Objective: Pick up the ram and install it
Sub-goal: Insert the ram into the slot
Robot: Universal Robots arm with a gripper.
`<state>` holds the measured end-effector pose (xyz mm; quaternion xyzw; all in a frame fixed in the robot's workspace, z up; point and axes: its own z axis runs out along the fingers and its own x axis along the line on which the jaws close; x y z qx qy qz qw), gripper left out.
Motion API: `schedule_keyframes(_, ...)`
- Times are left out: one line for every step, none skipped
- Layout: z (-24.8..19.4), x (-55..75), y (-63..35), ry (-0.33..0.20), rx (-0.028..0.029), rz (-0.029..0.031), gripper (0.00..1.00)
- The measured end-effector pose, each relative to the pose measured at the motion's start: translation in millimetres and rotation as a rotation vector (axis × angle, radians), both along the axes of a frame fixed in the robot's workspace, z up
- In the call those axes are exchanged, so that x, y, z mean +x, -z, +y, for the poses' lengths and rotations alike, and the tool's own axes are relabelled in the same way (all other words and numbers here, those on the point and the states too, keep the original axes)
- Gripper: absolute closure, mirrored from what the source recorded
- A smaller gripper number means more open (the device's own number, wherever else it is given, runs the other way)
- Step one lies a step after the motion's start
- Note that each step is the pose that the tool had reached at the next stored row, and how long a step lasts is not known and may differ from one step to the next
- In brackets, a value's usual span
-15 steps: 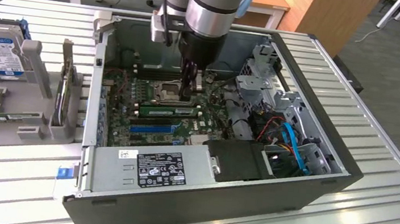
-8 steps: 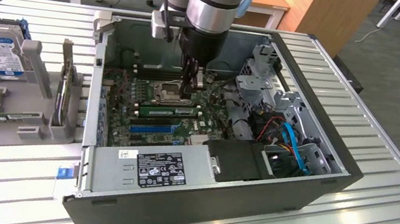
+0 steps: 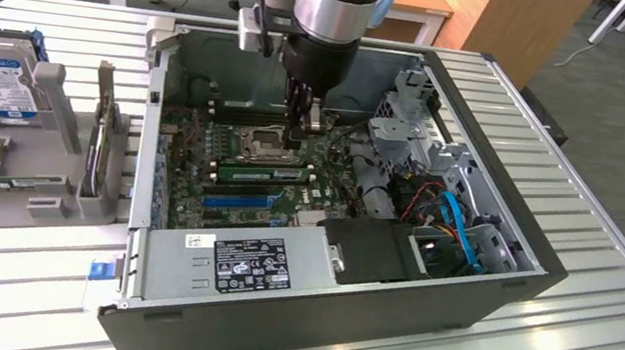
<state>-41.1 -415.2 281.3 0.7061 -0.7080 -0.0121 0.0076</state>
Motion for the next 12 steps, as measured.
schedule_keyframes(0.0,0.0,-1.2,0.0,-0.0001,0.0,0.81)
schedule_keyframes(0.0,0.1,-2.5,0.0,-0.0001,0.0,0.81)
schedule_keyframes(0.0,0.2,-3.9,0.0,-0.0001,0.0,0.81)
schedule_keyframes(0.0,0.2,-5.2,0.0,-0.0001,0.0,0.81)
schedule_keyframes(0.0,0.2,-6.5,0.0,-0.0001,0.0,0.81)
schedule_keyframes(0.0,0.2,-7.6,0.0,-0.0001,0.0,0.81)
schedule_keyframes(0.0,0.2,-8.6,0.0,-0.0001,0.0,0.81)
schedule_keyframes(0.0,0.2,-9.6,0.0,-0.0001,0.0,0.81)
schedule_keyframes(0.0,0.3,-10.5,0.0,-0.0001,0.0,0.81)
schedule_keyframes(0.0,0.3,-11.4,0.0,-0.0001,0.0,0.81)
schedule_keyframes(0.0,0.3,-12.1,0.0,-0.0001,0.0,0.81)
schedule_keyframes(0.0,0.3,-12.2,0.0,0.0001,-0.0001,0.81)
